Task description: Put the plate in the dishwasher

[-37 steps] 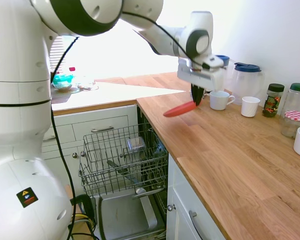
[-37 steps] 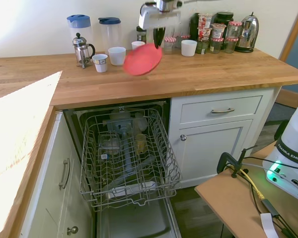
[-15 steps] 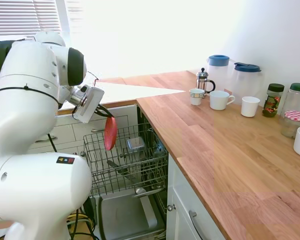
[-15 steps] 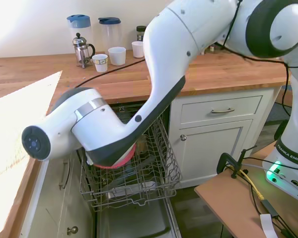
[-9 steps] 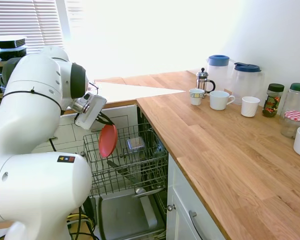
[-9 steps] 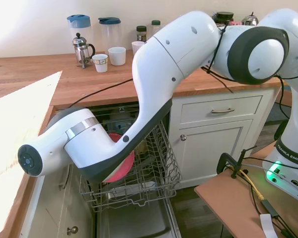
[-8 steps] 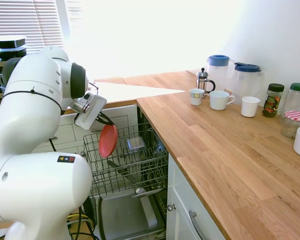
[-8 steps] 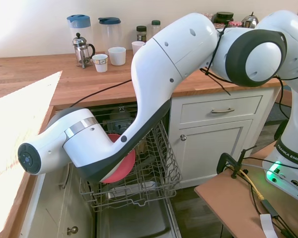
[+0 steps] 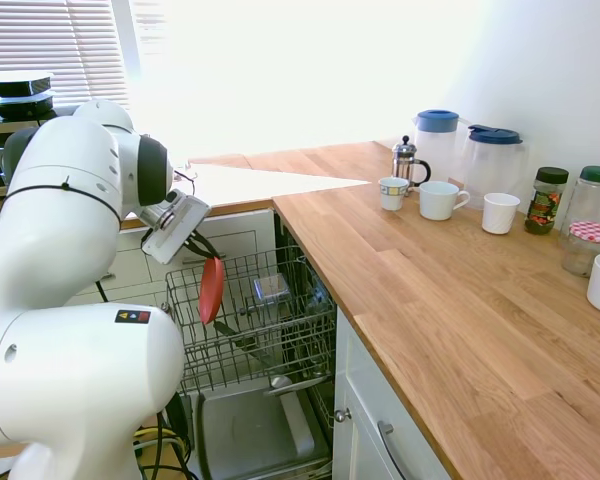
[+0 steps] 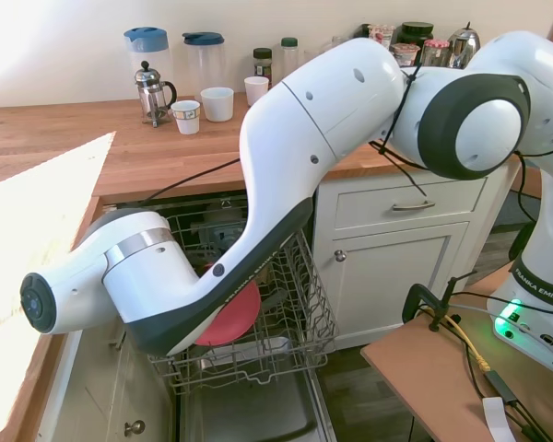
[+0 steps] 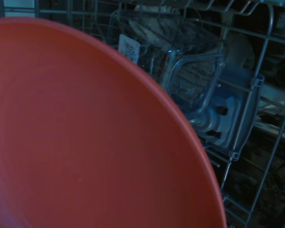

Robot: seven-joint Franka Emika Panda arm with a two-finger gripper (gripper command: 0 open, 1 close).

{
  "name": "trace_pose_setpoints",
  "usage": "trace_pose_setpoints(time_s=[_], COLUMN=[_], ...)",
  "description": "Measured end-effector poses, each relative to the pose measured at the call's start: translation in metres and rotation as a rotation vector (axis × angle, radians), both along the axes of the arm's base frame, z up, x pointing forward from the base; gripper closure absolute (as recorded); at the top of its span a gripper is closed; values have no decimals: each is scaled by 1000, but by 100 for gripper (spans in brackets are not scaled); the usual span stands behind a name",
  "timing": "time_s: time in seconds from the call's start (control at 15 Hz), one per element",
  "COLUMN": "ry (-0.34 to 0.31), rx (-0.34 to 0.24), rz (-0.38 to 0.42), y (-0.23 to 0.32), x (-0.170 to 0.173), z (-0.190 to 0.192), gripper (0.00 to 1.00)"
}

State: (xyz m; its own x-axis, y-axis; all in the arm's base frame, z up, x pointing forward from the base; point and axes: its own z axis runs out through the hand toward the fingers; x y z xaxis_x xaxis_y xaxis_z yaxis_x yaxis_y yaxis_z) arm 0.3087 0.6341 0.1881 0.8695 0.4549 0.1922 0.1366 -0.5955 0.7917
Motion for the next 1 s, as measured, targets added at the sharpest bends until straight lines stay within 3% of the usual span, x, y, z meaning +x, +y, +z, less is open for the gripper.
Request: trace_pose_setpoints(time_s=[0.07, 0.67, 1.0], ry=[30, 291, 392], rx=[-7, -53, -42], rz=[-8, -74, -91], y=[1, -6, -2], x=[-3, -5, -1], z=[-3, -33, -14], gripper=[0, 0, 0])
